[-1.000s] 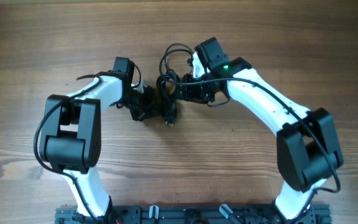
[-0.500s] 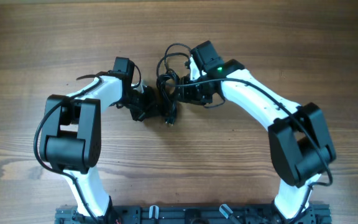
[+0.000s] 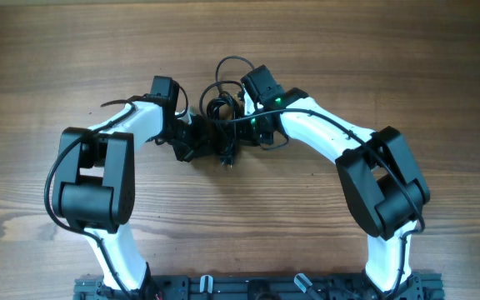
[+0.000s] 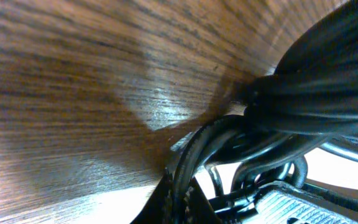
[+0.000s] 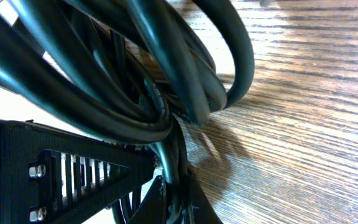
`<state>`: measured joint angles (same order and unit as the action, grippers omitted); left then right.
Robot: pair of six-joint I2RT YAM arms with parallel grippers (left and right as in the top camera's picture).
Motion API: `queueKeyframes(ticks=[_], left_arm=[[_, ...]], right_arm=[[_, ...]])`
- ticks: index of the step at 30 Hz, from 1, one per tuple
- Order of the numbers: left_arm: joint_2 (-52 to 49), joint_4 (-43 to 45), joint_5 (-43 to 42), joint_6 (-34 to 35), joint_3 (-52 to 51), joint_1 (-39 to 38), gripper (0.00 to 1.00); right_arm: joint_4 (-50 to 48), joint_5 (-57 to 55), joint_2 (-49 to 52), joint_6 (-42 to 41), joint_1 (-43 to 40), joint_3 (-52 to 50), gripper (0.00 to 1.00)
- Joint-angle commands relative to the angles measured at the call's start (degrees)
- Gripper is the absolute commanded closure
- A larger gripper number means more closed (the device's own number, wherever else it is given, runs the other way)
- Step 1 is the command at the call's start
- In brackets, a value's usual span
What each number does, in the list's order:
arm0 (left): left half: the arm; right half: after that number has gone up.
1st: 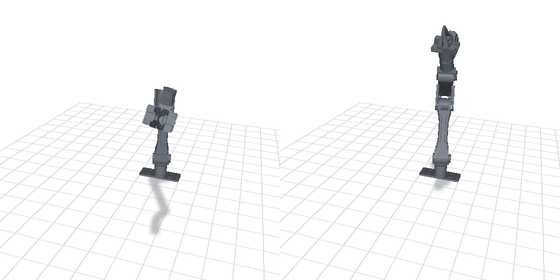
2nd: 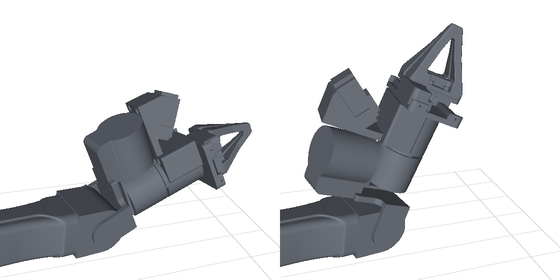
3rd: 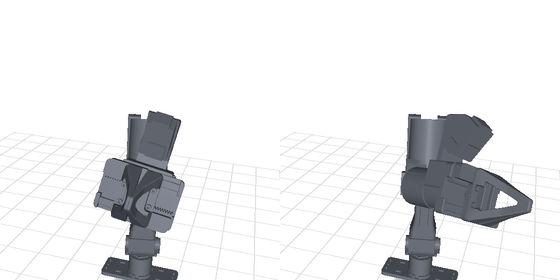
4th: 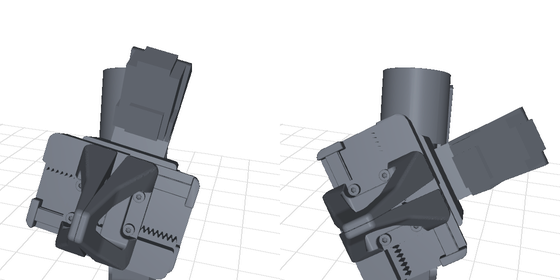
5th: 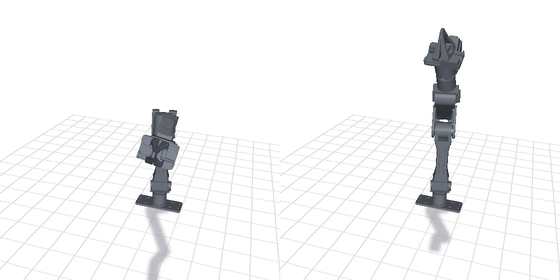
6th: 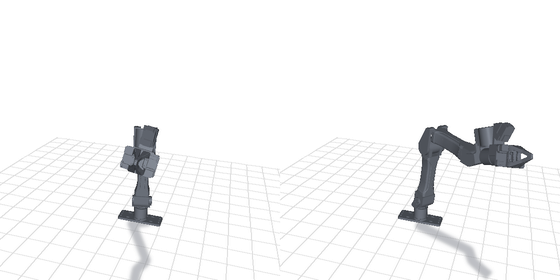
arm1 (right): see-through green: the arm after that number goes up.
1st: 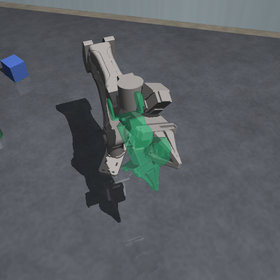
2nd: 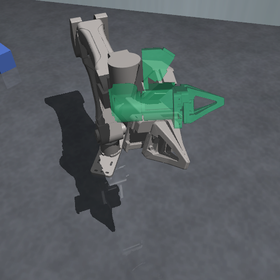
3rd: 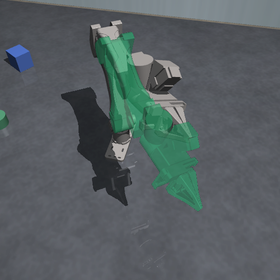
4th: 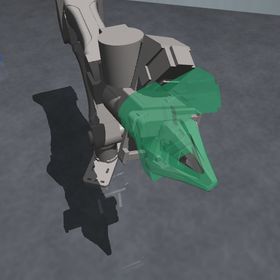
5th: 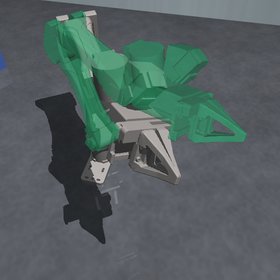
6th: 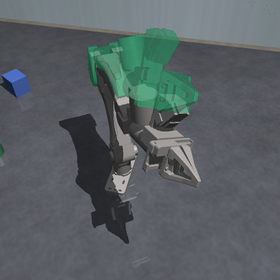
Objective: Untangle cables
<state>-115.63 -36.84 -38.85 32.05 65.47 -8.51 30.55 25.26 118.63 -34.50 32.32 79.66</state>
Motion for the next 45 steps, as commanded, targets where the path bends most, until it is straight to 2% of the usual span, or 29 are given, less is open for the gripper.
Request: queueKeyframes(ticks=[1, 4, 9, 15, 16, 17, 18, 19, 21, 24, 25, 26, 30, 35, 45], left_arm=[[-2.58, -0.24, 9.75, -0.31, -1.79, -0.02, 0.95], [-2.58, -0.26, 10.49, -0.31, -1.79, -0.02, 0.95], [-2.58, -0.24, 11.52, -0.31, -1.79, -0.02, 0.82], [-2.58, -0.28, 11.5, -0.31, -1.79, -0.02, 0.83], [-2.58, -0.28, 11.5, -0.31, -1.79, -0.02, 0.83], [-2.58, -0.26, 11.5, -0.31, -1.79, -0.02, 0.84], [-2.58, -0.26, 11.5, -0.31, -1.79, -0.02, 0.85], [-2.58, -0.24, 11.5, -0.31, -1.79, -0.02, 0.86], [-2.58, -0.24, 11.47, -0.31, -1.79, -0.02, 0.94], [-2.56, 0.31, 8.5, -0.35, -1.79, -0.02, 0.96], [-2.1, 1.9, 5.99, -2.34, -1.77, 0.0, 0.96], [-1.33, 3.06, 4.0, -4.46, -1.75, 0.0, 0.96], [5.97, 4.11, 2.86, -4.9, -1.73, 0.0, 0.96], [14.6, 4.48, 2.64, -4.66, -1.73, -0.02, 0.96], [15.15, 7.15, -8.72, -4.44, -1.73, 0.0, 0.96]], right_arm=[[-3.39, 7.39, 1.07, -0.39, -0.33, 0.33, 0.96], [-4.39, 16.72, -2.64, -0.44, -5.68, 0.98, 0.96], [-7.61, 28.81, -6.43, -1.81, -14.49, 1.01, 0.96], [-5.09, 14.51, -6.43, -0.79, -16.0, 0.98, 0.96], [-3.76, 13.77, -6.43, 0.59, -15.85, 0.98, 0.94], [-1.92, 13.09, -6.47, 1.68, -15.78, 0.98, 0.81], [-0.46, 13.38, -6.47, 1.9, -15.78, 0.98, 0.77], [0.24, 14.43, -6.64, 2.78, -15.78, 1.01, 0.77], [1.62, 16.0, -8.2, 3.52, -14.43, 1.01, 0.76], [2.01, 16.79, -9.79, 4.44, -10.49, 1.01, 0.71], [2.1, 16.74, -9.64, 4.42, -8.83, 1.01, 0.71], [2.1, 16.72, -9.44, 4.33, -7.63, 1.01, 0.71], [3.28, 8.96, -9.2, 0.7, -4.17, 0.9, 0.75], [3.56, 8.63, -7.17, 0.04, -3.85, 0.83, 0.76], [3.39, 8.74, -4.52, -1.77, -1.99, 0.83, 0.78]])
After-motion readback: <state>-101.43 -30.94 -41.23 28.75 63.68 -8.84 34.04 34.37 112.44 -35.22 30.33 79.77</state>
